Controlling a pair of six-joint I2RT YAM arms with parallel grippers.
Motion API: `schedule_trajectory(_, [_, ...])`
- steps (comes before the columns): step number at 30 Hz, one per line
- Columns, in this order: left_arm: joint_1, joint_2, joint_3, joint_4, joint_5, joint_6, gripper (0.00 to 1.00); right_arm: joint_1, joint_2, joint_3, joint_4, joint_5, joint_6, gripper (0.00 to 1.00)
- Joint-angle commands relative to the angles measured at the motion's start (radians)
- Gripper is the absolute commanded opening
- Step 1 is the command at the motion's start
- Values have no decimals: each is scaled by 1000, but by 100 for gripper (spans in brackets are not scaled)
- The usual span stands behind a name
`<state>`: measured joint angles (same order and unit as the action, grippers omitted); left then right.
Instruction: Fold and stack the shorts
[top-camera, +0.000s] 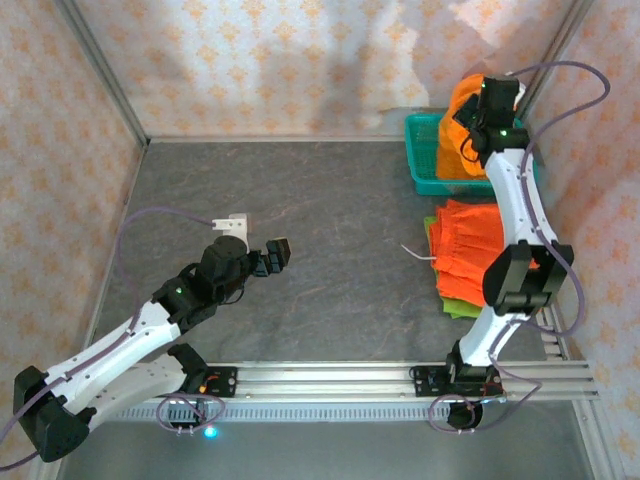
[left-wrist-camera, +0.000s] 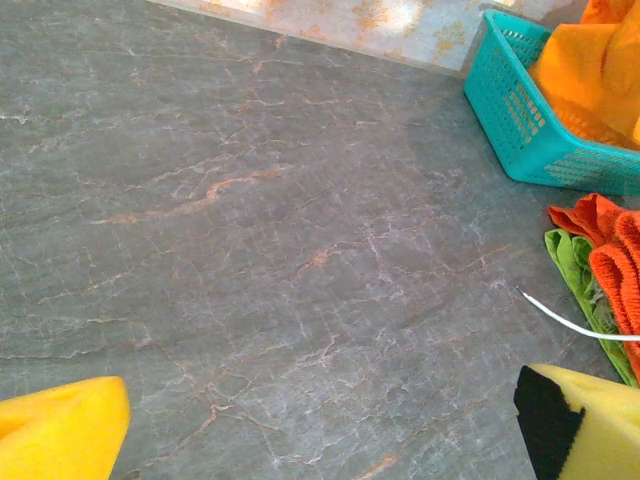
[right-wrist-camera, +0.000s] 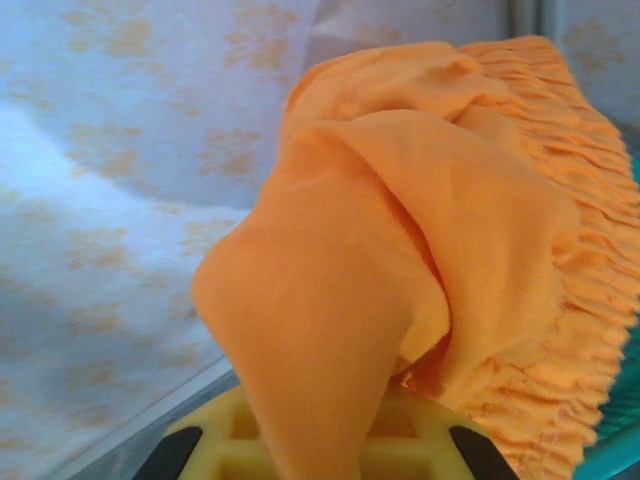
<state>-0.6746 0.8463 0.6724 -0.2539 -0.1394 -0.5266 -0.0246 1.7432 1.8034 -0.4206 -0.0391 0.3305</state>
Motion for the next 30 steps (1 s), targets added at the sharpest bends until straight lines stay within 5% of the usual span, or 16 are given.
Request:
schedule_trajectory(1, [-11,-10,1,-4,-27,-31,100,18,-103,-70,212,-87,51,0])
schedule_trajectory(8, [-11,8,0,11,-28,-41,100,131,-216,-50,275,-242,3,0])
schedule_trajectory(23, [-11,19,0,24,-35,-45,100,380,-298,65,117,-435,-160,0])
schedule_trajectory(25, [-10,19,-1,29,-36,-50,100,380,-310,-12,88,-436,-162,14])
schedule_trajectory(30, [-11,17,2,23,-38,-49,100,379,-418,-389,129,-345,-154,70])
